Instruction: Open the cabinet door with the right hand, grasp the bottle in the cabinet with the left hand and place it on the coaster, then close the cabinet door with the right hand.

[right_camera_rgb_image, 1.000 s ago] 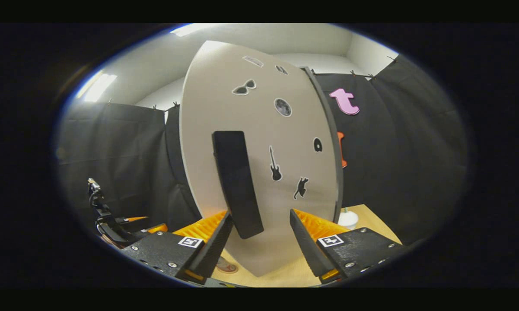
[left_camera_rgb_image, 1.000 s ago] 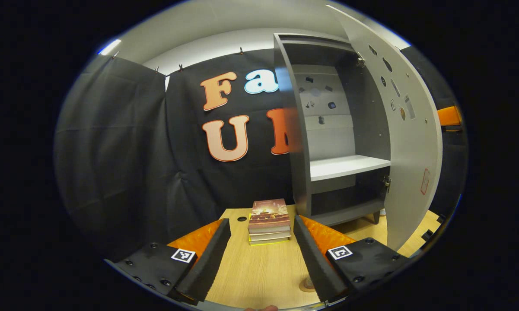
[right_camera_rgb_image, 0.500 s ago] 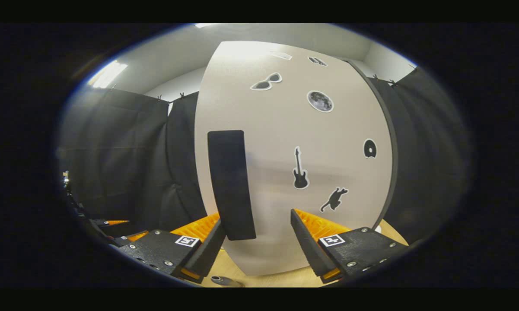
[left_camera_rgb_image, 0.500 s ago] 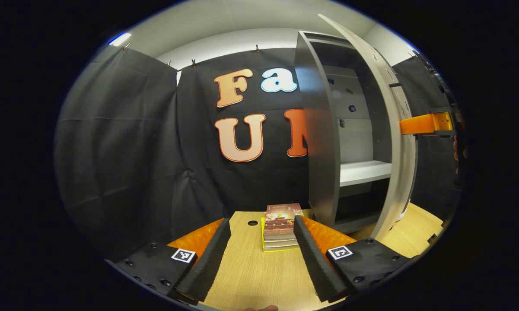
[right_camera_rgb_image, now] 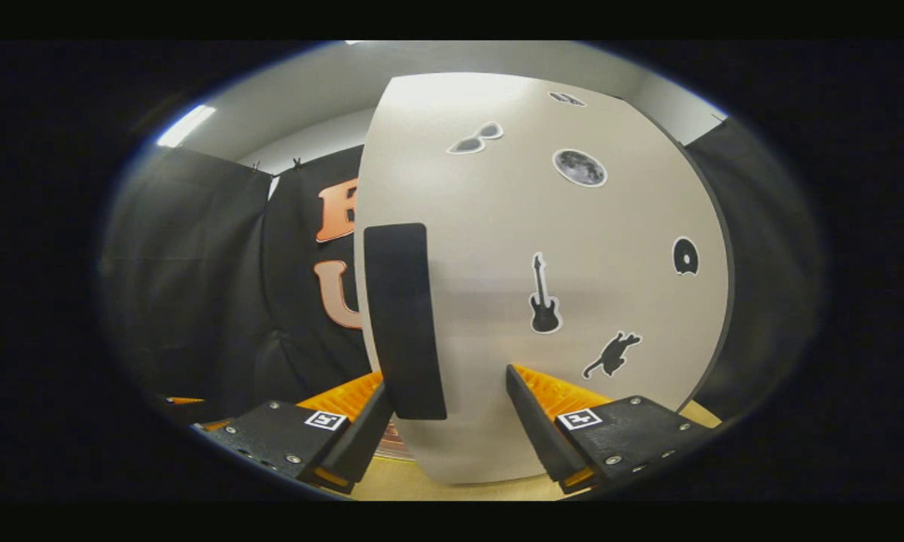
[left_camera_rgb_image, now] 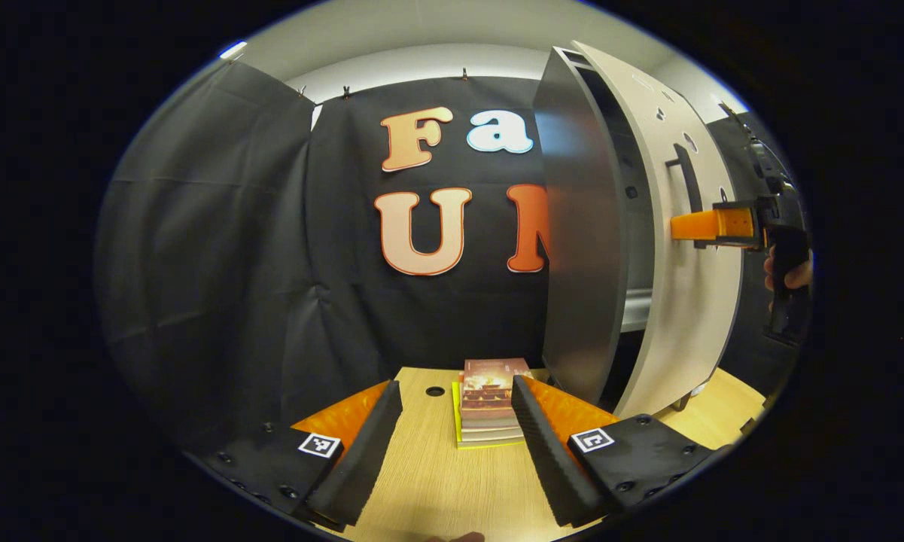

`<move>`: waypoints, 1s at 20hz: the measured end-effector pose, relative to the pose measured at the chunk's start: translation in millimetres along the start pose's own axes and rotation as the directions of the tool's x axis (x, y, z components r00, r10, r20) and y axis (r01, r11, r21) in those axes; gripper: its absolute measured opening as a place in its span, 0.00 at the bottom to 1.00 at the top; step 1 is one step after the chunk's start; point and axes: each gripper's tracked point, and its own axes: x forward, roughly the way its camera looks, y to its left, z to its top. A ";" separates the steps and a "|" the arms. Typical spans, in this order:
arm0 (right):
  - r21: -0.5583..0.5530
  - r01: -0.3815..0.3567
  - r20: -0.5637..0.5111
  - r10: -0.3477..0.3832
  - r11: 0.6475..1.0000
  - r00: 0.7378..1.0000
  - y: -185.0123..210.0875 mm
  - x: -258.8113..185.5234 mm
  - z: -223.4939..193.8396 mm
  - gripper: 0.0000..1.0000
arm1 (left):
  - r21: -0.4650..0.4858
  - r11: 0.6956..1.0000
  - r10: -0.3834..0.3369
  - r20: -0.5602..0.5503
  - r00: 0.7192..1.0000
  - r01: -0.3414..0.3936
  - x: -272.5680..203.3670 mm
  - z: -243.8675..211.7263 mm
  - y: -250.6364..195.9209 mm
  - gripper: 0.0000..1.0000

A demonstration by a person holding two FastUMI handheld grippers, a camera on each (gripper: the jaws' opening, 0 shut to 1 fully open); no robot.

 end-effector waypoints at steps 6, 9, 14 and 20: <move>-0.003 0.048 0.011 -0.048 0.999 0.999 -9.0 14.8 -6.4 0.89 | 0.000 1.000 -0.022 -0.006 1.000 0.022 4.3 -3.6 1.3 0.95; -0.001 0.050 0.017 -0.050 0.999 0.999 -11.7 23.6 -8.6 0.89 | -0.014 1.000 -0.011 -0.017 1.000 0.011 8.9 -8.1 0.2 0.95; 0.007 0.033 0.008 -0.033 0.999 0.999 -11.3 26.5 -9.6 0.90 | -0.007 1.000 0.018 -0.005 1.000 -0.018 -4.4 2.5 0.2 0.95; 0.076 -0.030 -0.039 0.033 0.997 0.999 -13.5 -6.1 -21.0 0.91 | -0.008 0.999 0.032 0.013 0.999 -0.032 -33.3 20.1 -26.3 0.95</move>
